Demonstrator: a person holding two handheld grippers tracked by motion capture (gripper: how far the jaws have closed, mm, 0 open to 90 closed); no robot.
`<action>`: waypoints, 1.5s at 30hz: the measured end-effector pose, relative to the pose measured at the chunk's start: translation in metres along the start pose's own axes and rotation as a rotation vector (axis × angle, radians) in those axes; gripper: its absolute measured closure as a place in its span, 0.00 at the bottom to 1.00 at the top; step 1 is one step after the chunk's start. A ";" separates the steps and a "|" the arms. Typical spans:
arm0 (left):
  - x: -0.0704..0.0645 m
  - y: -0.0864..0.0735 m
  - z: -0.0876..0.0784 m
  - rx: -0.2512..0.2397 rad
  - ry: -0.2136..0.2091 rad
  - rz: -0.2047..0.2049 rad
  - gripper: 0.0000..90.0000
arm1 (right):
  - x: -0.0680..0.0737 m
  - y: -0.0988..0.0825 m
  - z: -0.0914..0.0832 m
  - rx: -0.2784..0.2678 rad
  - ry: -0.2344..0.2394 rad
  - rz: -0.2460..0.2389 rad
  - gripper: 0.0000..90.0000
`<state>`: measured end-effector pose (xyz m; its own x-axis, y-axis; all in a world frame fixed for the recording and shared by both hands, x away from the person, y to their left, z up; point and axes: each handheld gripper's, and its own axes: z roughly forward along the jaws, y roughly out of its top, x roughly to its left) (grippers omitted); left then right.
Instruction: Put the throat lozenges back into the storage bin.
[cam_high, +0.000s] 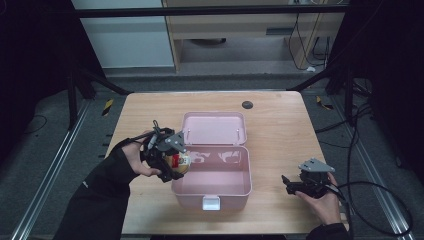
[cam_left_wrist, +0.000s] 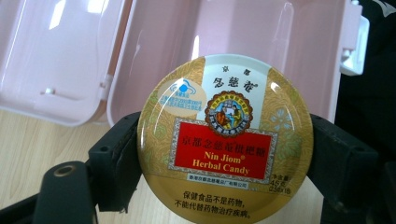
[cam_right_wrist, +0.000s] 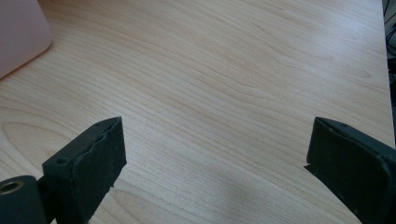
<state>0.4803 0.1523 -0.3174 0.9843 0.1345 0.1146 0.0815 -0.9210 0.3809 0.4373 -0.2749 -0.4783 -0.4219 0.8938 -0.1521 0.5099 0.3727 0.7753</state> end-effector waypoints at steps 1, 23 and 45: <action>0.000 0.001 0.002 0.001 -0.001 0.004 0.22 | 0.000 0.000 0.000 0.000 0.001 0.000 0.05; 0.005 0.006 0.055 0.038 -0.060 0.016 0.22 | 0.002 -0.001 0.003 0.014 0.006 -0.015 0.05; 0.007 -0.004 0.085 0.078 -0.087 0.017 0.22 | 0.004 -0.002 0.007 0.037 0.010 -0.032 0.05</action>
<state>0.5000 0.1256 -0.3962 0.9952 0.0895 0.0392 0.0733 -0.9489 0.3070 0.4398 -0.2702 -0.4844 -0.4462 0.8786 -0.1704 0.5233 0.4106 0.7467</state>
